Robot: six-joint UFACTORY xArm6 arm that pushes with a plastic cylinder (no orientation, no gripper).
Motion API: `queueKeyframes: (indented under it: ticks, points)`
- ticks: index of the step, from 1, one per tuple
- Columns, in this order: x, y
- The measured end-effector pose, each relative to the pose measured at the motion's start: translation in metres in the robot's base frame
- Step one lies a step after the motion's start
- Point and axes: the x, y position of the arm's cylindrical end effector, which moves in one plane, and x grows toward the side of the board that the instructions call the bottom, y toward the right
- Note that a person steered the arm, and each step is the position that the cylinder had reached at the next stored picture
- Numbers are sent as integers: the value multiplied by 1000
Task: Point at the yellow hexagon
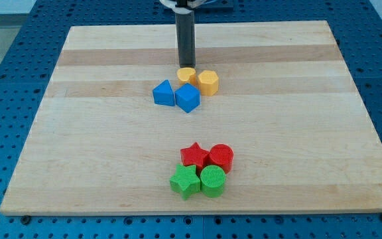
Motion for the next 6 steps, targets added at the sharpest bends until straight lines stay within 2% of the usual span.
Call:
queueKeyframes:
  ticks: [1, 3, 4, 5, 6]
  points:
    - [1, 1]
    - [31, -9]
    - [19, -8]
    - [-15, 30]
    - [-13, 73]
